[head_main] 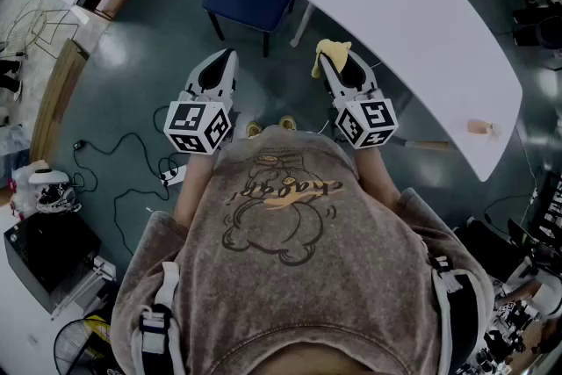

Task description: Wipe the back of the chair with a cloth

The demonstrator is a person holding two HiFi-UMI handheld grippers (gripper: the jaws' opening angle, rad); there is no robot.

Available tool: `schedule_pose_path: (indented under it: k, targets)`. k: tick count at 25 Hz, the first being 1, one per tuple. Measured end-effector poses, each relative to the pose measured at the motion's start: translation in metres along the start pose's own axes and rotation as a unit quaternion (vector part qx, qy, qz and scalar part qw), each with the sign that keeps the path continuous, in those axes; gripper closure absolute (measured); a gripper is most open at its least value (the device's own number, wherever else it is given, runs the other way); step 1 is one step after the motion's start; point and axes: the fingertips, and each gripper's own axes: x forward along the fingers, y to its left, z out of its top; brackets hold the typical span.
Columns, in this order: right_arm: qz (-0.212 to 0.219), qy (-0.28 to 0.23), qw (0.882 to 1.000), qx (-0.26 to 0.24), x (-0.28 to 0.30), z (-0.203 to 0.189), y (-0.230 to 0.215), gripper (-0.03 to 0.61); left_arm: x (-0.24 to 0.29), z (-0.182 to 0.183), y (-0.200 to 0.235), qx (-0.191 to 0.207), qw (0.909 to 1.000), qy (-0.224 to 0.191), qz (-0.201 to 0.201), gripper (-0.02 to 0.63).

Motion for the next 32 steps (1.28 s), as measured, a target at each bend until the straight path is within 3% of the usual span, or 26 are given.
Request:
schedule_pose_path:
  k: [20, 32]
  targets:
    - [0.043, -0.006, 0.999, -0.002, -0.013, -0.009, -0.019, 0.408, 0.003, -0.021, -0.028, -0.009, 0.9994, -0.017, 0.029, 0.604]
    - [0.04, -0.006, 0.999, -0.009, 0.039, 0.003, -0.038, 0.408, 0.046, -0.001, 0.013, -0.005, 0.9989, -0.029, 0.037, 0.604]
